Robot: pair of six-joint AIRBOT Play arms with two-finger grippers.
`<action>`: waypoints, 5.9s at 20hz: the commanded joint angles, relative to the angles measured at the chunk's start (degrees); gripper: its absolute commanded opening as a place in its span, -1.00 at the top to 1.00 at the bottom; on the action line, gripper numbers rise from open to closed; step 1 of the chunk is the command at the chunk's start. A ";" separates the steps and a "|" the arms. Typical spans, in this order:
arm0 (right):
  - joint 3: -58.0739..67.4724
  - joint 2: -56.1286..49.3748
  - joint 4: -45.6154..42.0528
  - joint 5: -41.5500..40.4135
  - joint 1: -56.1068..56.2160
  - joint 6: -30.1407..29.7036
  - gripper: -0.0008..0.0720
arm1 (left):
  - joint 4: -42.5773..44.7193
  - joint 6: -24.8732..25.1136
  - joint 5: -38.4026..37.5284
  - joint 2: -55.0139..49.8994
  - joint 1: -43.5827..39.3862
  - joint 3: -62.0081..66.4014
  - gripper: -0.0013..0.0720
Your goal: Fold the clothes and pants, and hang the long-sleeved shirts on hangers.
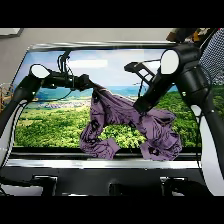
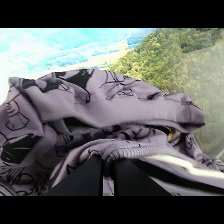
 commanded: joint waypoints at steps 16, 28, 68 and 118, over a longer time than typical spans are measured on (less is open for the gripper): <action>0.07 -6.34 1.22 -7.91 7.26 -1.22 0.86 | 2.99 -6.67 -7.85 6.95 -14.47 -6.80 0.87; 0.07 -2.62 11.96 -7.67 -2.34 -27.17 0.86 | 10.47 23.65 -20.96 13.51 5.68 -4.13 -1.00; -16.96 9.46 38.01 -7.39 -42.42 -60.24 -0.47 | 4.76 48.85 -20.61 17.38 -4.79 -3.69 0.88; -9.22 45.99 -56.65 -14.93 -31.12 41.38 0.86 | 4.70 -1.60 5.57 17.16 -2.01 -3.72 -0.59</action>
